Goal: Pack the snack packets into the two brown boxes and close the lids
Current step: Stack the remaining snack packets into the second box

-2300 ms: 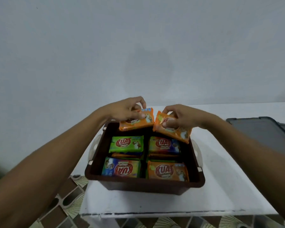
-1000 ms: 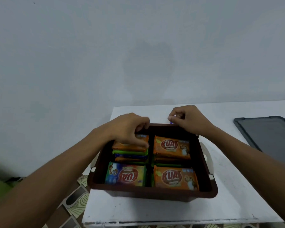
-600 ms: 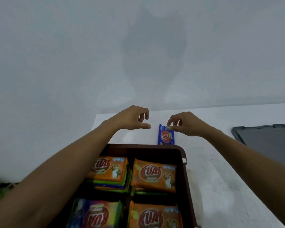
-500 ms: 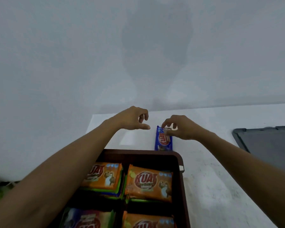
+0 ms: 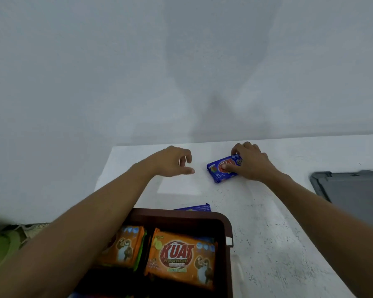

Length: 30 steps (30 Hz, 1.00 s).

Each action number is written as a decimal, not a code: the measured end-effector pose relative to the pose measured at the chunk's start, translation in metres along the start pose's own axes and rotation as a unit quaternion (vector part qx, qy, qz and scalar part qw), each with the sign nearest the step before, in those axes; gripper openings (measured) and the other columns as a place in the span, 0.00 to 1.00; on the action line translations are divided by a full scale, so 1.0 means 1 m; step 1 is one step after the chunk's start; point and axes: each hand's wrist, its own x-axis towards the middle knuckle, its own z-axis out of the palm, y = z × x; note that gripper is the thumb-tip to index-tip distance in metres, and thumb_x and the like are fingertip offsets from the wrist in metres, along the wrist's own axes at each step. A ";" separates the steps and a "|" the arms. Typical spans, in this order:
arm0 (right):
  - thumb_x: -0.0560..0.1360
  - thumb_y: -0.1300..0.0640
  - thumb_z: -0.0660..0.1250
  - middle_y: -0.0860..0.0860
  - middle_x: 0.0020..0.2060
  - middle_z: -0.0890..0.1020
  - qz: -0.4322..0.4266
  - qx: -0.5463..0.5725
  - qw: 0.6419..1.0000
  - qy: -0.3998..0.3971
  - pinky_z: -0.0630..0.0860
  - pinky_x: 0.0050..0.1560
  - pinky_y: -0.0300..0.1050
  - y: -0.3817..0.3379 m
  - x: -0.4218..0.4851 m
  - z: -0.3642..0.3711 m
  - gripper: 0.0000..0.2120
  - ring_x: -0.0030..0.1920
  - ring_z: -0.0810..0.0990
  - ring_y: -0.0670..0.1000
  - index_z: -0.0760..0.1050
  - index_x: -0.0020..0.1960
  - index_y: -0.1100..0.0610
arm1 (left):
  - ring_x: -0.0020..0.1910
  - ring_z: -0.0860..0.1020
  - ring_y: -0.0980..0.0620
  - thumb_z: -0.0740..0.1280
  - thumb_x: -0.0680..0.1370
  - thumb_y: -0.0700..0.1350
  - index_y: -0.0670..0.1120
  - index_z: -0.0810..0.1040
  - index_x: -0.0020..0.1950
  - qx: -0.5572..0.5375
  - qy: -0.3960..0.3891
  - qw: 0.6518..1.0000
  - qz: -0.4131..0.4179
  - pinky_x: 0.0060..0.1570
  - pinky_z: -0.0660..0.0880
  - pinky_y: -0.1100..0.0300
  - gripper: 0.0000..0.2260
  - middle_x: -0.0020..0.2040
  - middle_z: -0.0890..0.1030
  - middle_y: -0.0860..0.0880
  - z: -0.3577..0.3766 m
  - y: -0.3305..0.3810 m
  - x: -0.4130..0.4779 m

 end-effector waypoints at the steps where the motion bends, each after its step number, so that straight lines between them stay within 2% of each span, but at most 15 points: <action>1: 0.69 0.34 0.68 0.51 0.64 0.72 -0.005 0.007 1.000 0.007 0.70 0.60 0.53 -0.001 -0.002 0.002 0.29 0.64 0.69 0.52 0.69 0.62 0.50 | 0.44 0.78 0.53 0.69 0.75 0.57 0.49 0.76 0.54 0.007 -0.004 1.000 -0.006 0.44 0.75 0.59 0.15 0.45 0.78 0.53 0.003 -0.002 -0.003; 4: 0.72 0.36 0.67 0.50 0.64 0.72 -0.022 0.025 0.999 0.022 0.69 0.59 0.50 -0.003 -0.008 0.006 0.27 0.64 0.68 0.51 0.69 0.64 0.50 | 0.44 0.78 0.51 0.69 0.75 0.57 0.50 0.75 0.54 0.012 0.007 1.000 -0.014 0.45 0.75 0.57 0.14 0.46 0.78 0.52 0.007 -0.002 -0.011; 9: 0.74 0.37 0.65 0.52 0.64 0.71 -0.025 0.016 0.999 0.013 0.70 0.62 0.52 -0.008 -0.020 0.011 0.26 0.65 0.67 0.52 0.70 0.67 0.49 | 0.42 0.76 0.53 0.68 0.76 0.58 0.50 0.75 0.55 0.015 0.032 0.999 0.017 0.43 0.75 0.58 0.15 0.47 0.78 0.52 0.015 0.012 -0.022; 13: 0.72 0.35 0.66 0.52 0.60 0.73 -0.017 0.009 1.000 0.017 0.71 0.59 0.50 -0.011 -0.026 0.014 0.26 0.62 0.69 0.52 0.72 0.62 0.52 | 0.40 0.74 0.56 0.70 0.73 0.59 0.49 0.75 0.56 0.012 -0.014 1.000 0.024 0.41 0.73 0.60 0.19 0.47 0.77 0.53 0.022 0.010 -0.033; 17: 0.71 0.35 0.66 0.51 0.58 0.75 -0.012 0.009 1.000 0.013 0.70 0.56 0.48 -0.010 -0.028 0.017 0.27 0.59 0.70 0.50 0.71 0.61 0.53 | 0.42 0.75 0.54 0.73 0.68 0.63 0.50 0.75 0.56 0.026 -0.056 0.998 0.018 0.40 0.72 0.60 0.24 0.47 0.76 0.53 0.025 0.006 -0.030; 23: 0.72 0.35 0.65 0.50 0.56 0.76 -0.034 0.002 0.999 0.023 0.67 0.53 0.44 -0.007 -0.029 0.019 0.25 0.53 0.66 0.45 0.71 0.60 0.52 | 0.44 0.75 0.53 0.72 0.66 0.67 0.52 0.73 0.53 0.065 -0.078 0.995 0.021 0.43 0.73 0.57 0.26 0.46 0.75 0.55 0.027 0.006 -0.021; 27: 0.72 0.35 0.65 0.49 0.60 0.75 -0.069 0.003 0.997 0.017 0.67 0.56 0.45 -0.005 -0.032 0.019 0.27 0.58 0.69 0.46 0.71 0.65 0.51 | 0.41 0.73 0.54 0.71 0.65 0.70 0.51 0.71 0.50 0.099 -0.095 0.990 0.036 0.41 0.71 0.57 0.27 0.43 0.74 0.55 0.027 0.014 -0.012; 30: 0.71 0.36 0.67 0.48 0.64 0.73 -0.093 0.002 0.996 -0.003 0.67 0.60 0.46 -0.001 -0.035 0.017 0.31 0.62 0.68 0.48 0.68 0.69 0.49 | 0.43 0.74 0.51 0.69 0.67 0.69 0.49 0.72 0.51 0.114 -0.096 0.988 0.034 0.43 0.73 0.56 0.27 0.46 0.76 0.52 0.024 0.019 0.000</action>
